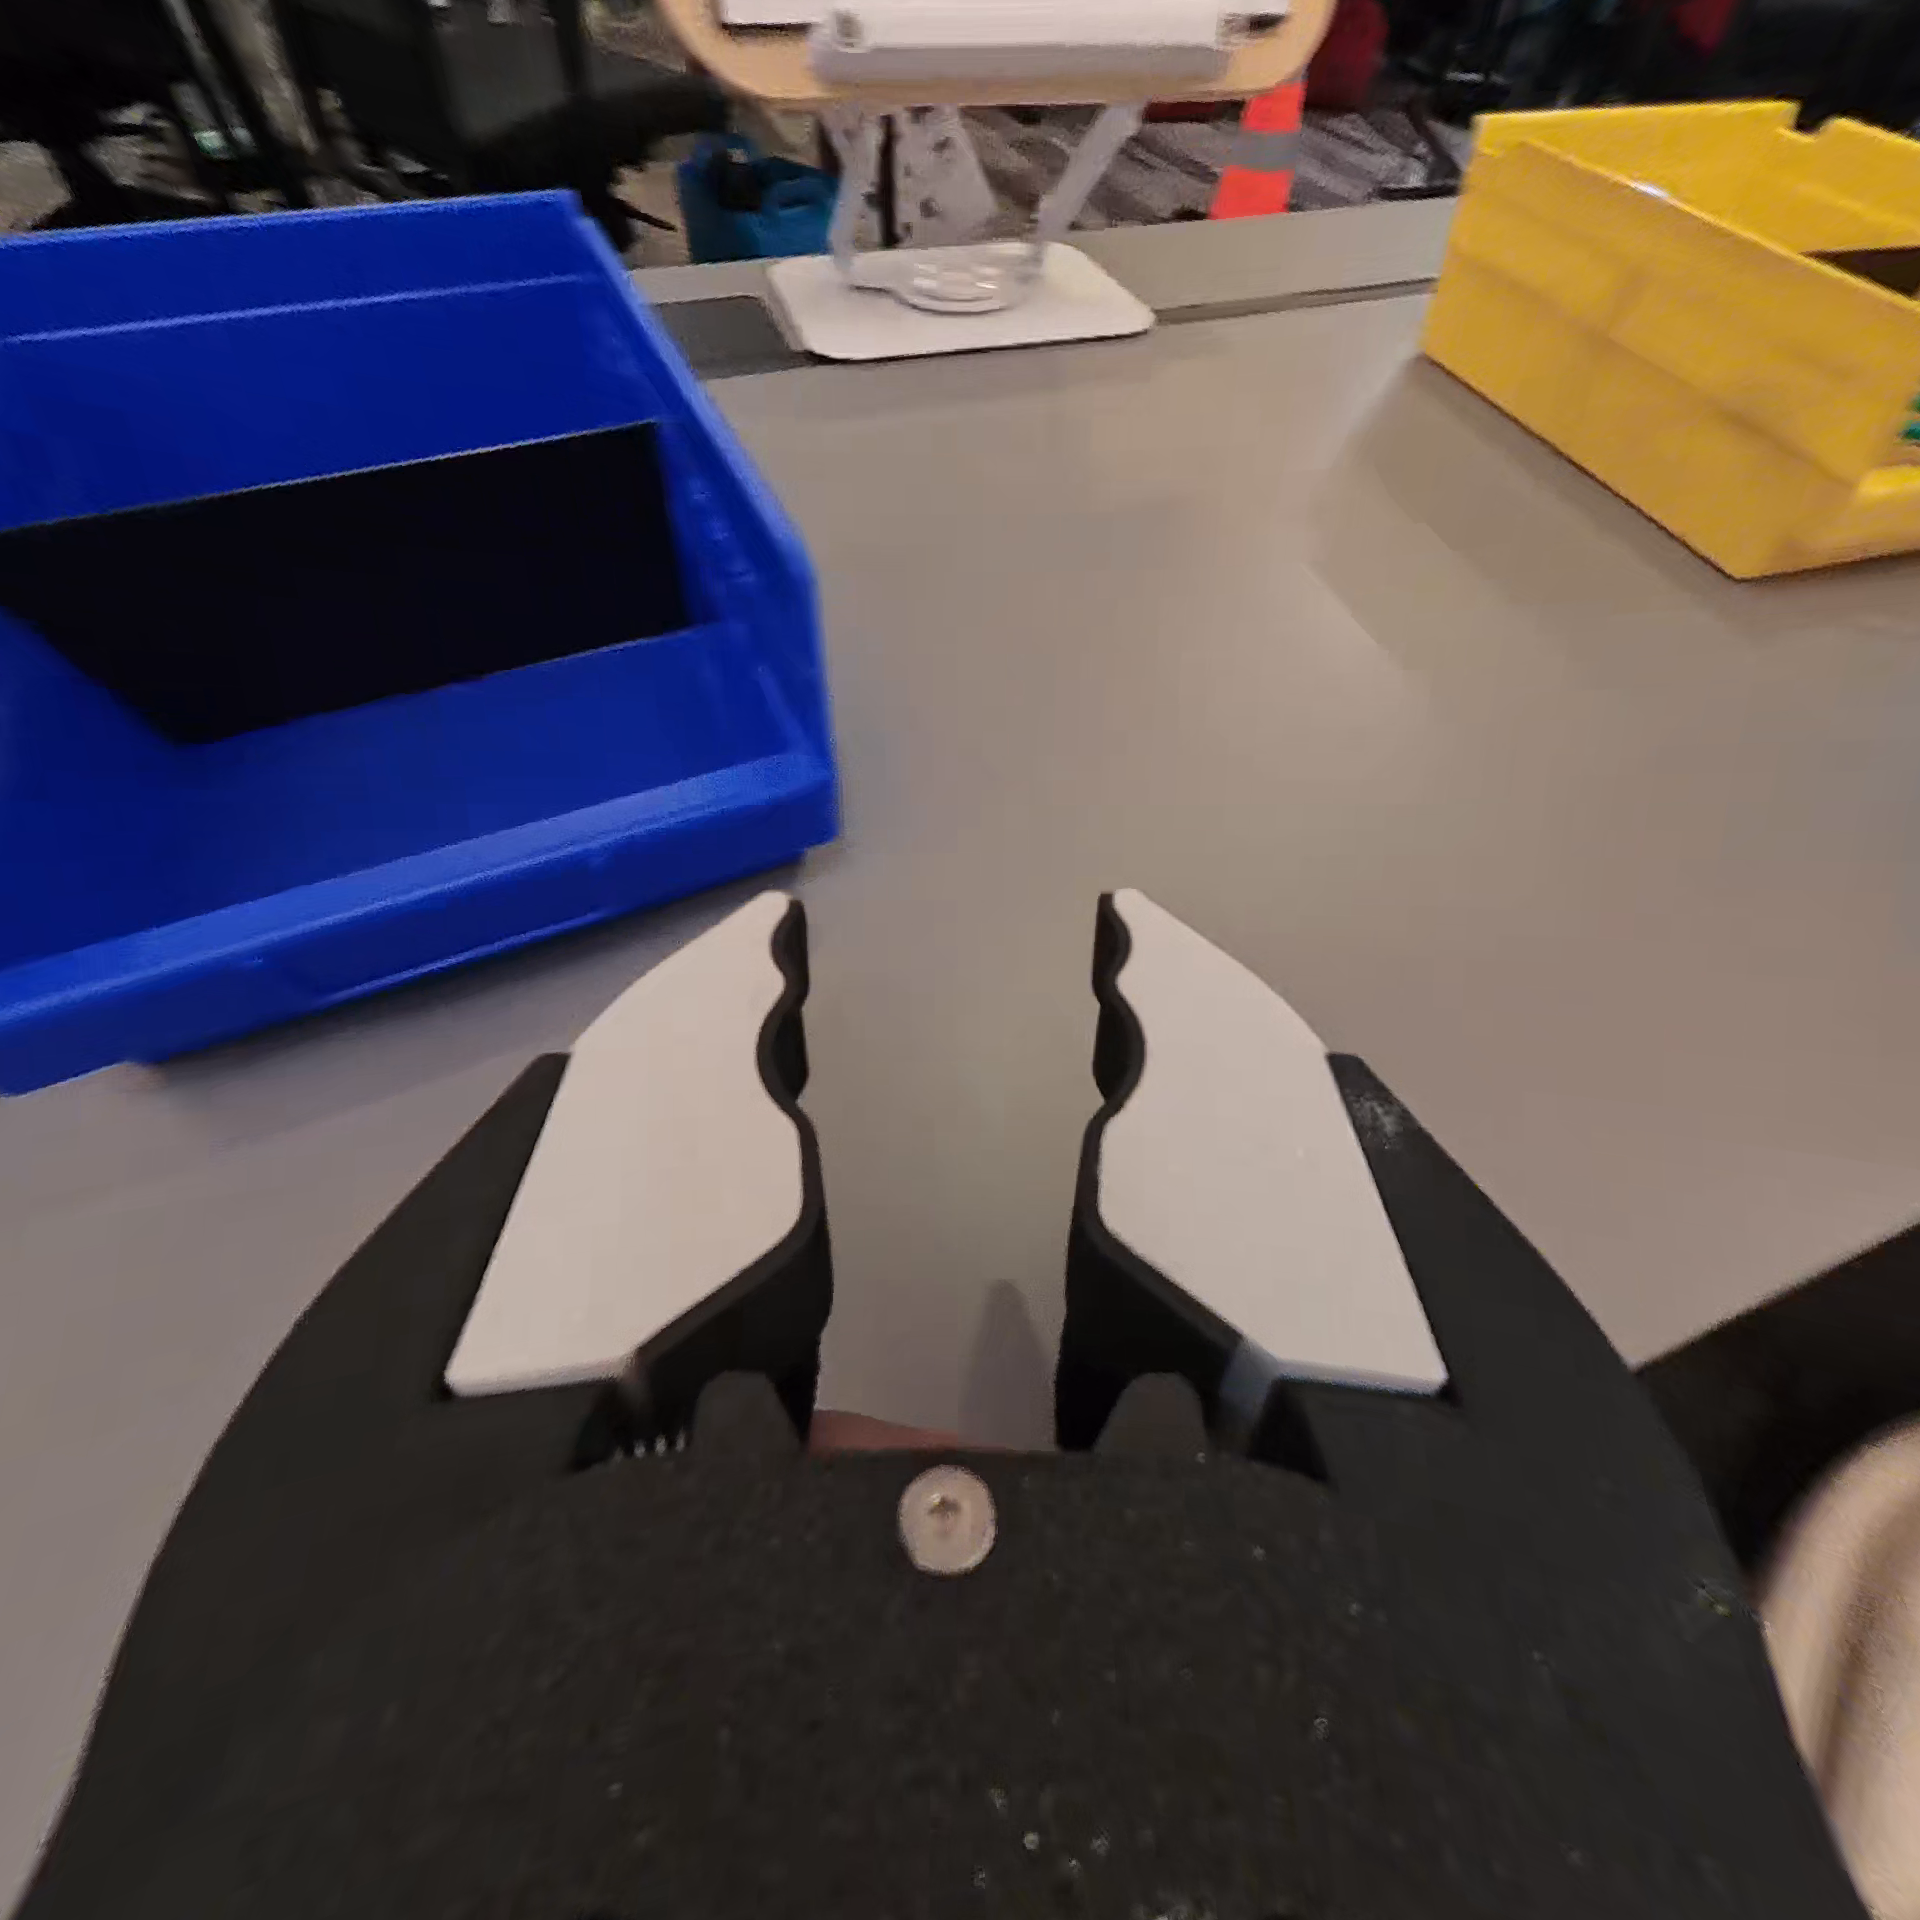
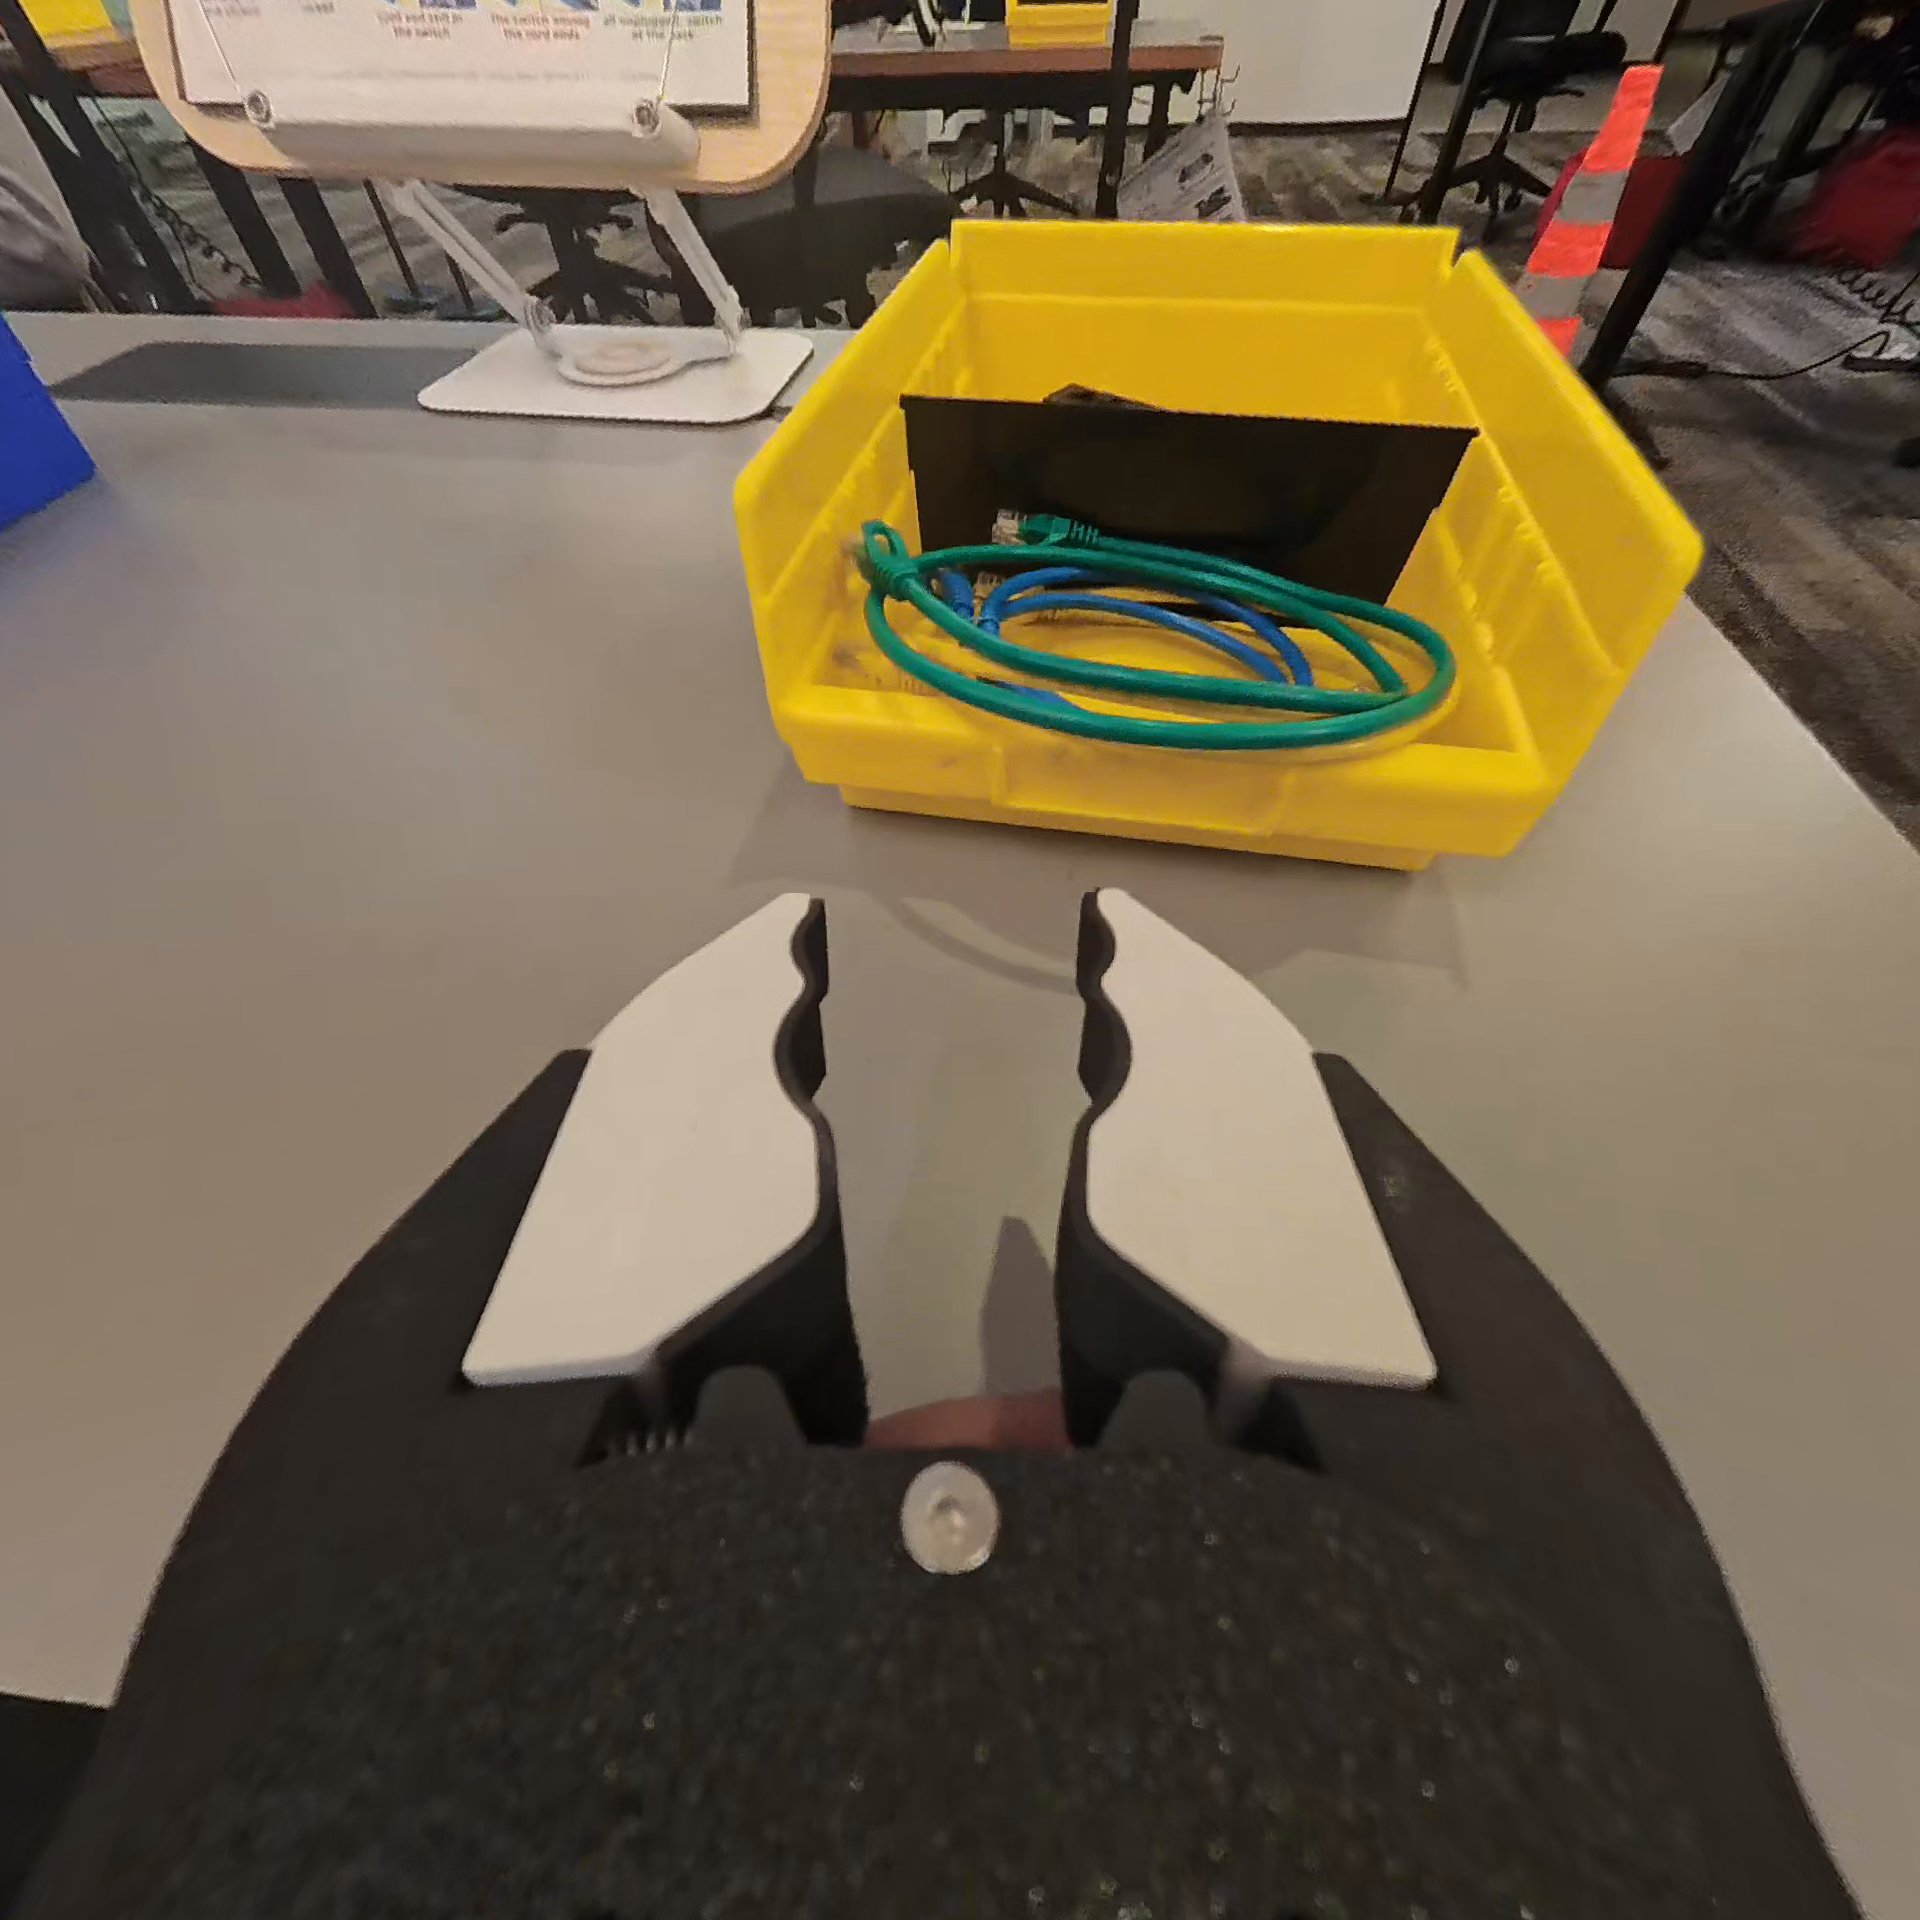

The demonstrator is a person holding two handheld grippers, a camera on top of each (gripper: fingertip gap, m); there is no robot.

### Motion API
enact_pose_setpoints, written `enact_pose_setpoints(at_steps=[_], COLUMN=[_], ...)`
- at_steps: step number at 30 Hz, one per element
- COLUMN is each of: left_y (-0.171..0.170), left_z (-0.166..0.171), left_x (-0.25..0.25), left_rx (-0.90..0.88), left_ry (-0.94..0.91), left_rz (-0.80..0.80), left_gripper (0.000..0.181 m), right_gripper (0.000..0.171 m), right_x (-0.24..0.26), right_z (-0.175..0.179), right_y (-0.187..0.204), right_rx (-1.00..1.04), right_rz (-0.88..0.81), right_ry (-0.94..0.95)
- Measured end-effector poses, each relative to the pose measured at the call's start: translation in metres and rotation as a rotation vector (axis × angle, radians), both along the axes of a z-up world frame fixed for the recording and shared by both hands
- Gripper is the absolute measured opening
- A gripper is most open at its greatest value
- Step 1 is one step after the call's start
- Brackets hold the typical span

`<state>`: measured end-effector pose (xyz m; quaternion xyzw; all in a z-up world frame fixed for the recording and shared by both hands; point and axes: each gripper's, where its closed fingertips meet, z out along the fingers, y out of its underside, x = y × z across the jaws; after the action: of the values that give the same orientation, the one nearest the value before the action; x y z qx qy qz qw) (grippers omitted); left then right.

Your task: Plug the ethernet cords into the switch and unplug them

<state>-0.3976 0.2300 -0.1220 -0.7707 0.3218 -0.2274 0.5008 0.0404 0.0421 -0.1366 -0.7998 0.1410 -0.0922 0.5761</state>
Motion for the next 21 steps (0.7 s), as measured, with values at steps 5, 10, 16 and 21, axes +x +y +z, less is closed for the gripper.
enact_pose_setpoints(at_steps=[5, 10, 16, 21], left_y=[0.019, 0.019, 0.022, 0.014], left_z=[0.003, -0.003, -0.015, -0.015], left_x=[-0.020, -0.013, -0.001, 0.025], left_rx=[-0.040, -0.010, -0.002, 0.003], left_ry=[-0.061, -0.022, 0.040, 0.040], left_rz=[0.057, 0.037, 0.001, -0.081], left_gripper=[0.052, 0.051, 0.053, 0.053], right_gripper=[0.047, 0.063, 0.079, 0.066], right_x=[-0.011, -0.041, -0.043, -0.093], right_z=[0.007, 0.001, -0.003, 0.002], right_y=[0.019, 0.099, 0.149, 0.138], right_rx=[0.030, -0.055, -0.119, -0.027], right_rz=[0.017, 0.115, 0.118, 0.337], right_ry=[-0.095, -0.095, -0.031, 0.042])
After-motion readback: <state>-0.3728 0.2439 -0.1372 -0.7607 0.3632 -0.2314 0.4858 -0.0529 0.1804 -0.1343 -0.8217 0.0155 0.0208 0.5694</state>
